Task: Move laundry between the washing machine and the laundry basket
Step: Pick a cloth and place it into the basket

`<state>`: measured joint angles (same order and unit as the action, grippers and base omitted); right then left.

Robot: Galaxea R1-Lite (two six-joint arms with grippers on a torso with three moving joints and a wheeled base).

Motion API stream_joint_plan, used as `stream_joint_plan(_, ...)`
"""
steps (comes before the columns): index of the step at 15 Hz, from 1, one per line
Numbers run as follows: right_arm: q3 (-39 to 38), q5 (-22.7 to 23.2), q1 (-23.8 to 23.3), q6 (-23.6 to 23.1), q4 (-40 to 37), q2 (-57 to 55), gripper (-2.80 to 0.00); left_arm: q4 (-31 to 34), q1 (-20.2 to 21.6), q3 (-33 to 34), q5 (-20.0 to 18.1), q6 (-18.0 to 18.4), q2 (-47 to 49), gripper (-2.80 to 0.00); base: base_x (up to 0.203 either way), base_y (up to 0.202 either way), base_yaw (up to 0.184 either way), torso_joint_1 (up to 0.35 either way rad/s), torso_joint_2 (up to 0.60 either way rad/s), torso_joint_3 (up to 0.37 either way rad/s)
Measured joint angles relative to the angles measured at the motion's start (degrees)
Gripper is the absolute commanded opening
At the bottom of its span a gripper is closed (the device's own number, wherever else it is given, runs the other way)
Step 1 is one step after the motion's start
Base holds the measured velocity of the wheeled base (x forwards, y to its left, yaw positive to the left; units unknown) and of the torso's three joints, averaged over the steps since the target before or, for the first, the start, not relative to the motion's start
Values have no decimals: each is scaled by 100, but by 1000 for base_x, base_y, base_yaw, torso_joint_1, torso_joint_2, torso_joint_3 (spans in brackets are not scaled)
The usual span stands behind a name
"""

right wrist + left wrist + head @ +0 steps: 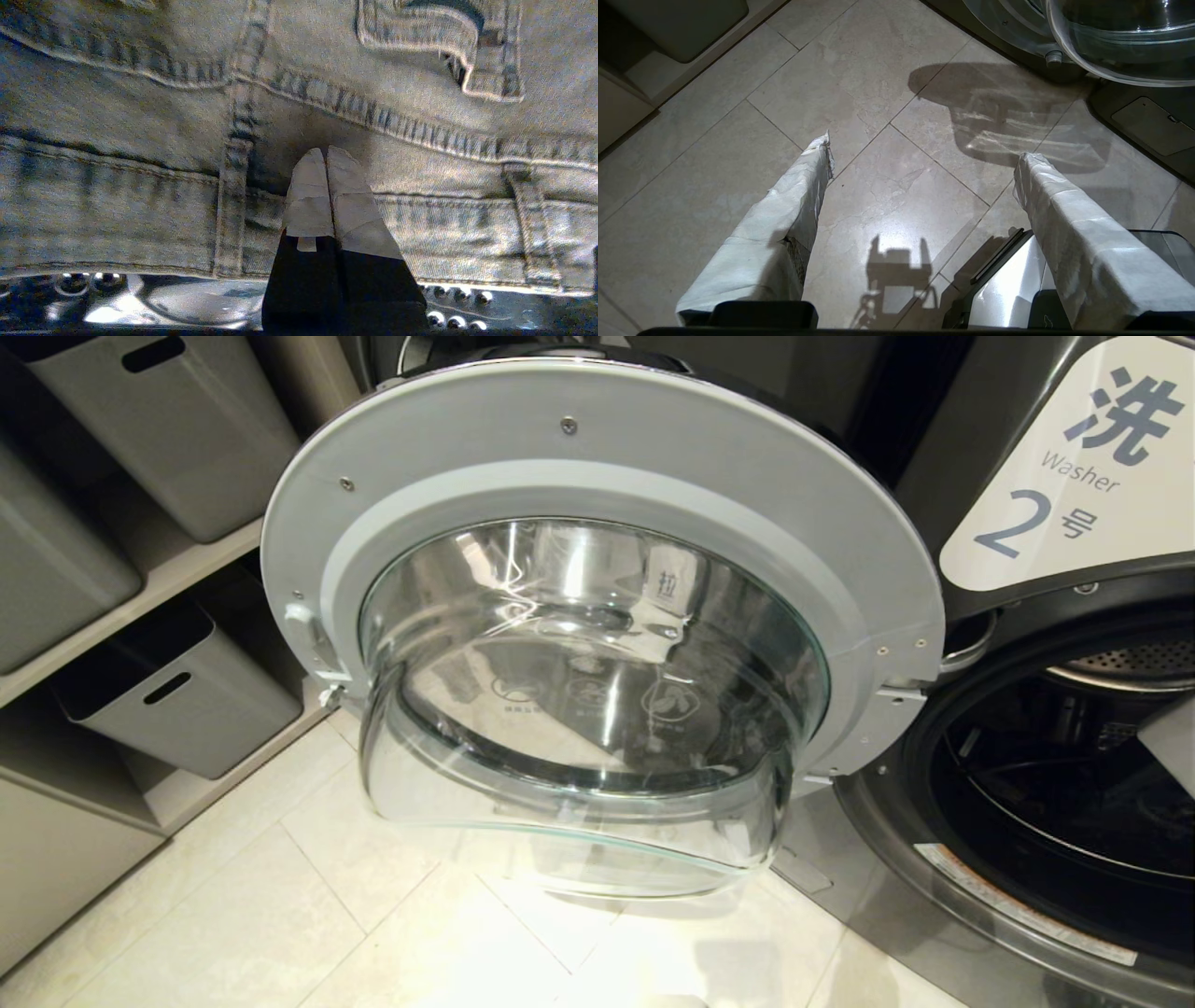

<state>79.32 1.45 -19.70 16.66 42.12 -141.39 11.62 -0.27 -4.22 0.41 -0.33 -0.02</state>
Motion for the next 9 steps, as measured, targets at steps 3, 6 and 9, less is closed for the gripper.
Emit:
stream_joint_plan(3, 9, -7, -45, -32, 0, 174, -280, -1, 2, 0, 0, 2, 0, 0, 0, 0, 0, 0, 0, 0)
stream_joint_plan(6, -16, -2, -88, -44, -28, 614, -280, -2, 0, 0, 0, 0, 0, 0, 0, 0, 0, 0, 0, 0)
stream_joint_plan(9, -282, -29, -94, -55, -218, 1192, -280, -1, 0, 0, 0, 1, 0, 0, 0, 0, 0, 0, 0, 0)
